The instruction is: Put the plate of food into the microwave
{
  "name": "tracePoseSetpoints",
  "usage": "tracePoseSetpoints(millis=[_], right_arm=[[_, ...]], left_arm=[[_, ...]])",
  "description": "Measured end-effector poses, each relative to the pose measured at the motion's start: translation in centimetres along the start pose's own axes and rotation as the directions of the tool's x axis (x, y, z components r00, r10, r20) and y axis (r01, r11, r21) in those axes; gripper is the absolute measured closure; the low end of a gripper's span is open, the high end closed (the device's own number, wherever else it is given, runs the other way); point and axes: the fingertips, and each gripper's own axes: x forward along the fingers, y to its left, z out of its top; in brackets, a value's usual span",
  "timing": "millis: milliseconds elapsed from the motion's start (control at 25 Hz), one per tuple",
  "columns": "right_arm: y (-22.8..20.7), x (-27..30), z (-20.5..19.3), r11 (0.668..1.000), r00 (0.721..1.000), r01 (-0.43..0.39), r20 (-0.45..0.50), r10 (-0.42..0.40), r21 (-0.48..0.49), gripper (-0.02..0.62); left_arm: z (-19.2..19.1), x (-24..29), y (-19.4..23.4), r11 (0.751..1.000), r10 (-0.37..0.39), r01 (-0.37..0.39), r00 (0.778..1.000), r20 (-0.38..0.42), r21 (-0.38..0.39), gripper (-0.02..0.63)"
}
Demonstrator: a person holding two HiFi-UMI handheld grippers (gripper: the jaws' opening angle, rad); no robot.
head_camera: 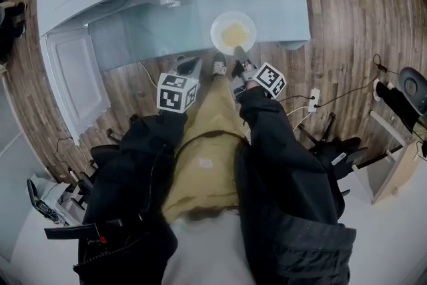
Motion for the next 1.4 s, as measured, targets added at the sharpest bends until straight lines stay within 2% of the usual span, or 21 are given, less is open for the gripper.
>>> tracePoseSetpoints(millis=[80,240,640,1000,1400], right_arm=[[0.5,-0.1,0.0,0.999,0.999,-0.044,0.006,0.044,0.014,0.583],[1.0,-0.3,-0.1,0.997,0.997,-0.072,-0.004,0.072,0.026,0.588],[4.9,0.4,-4.3,0.984,0.975,-0.176,-0.137,0.173,-0.008,0.586],[8.2,3.0,-9.0,0.982,0.95,-0.187,-0.261,0.173,-0.027,0.586],[11.2,7.2,-14.6,0.973,0.903,-0.215,-0.395,0.167,-0.08,0.586]], left_arm=[[0.0,0.0,0.1,1.0,0.001,-0.001,1.0,0.003,-0.004,0.609],[0.3,-0.1,0.0,1.0,0.003,-0.003,1.0,0.018,-0.01,0.609],[1.4,-1.8,1.4,0.998,0.039,-0.034,0.996,0.081,-0.051,0.609],[1.3,-4.7,5.6,0.985,0.109,-0.089,0.984,0.139,-0.146,0.609],[-0.5,-8.9,11.5,0.951,0.203,-0.151,0.963,0.179,-0.269,0.609]])
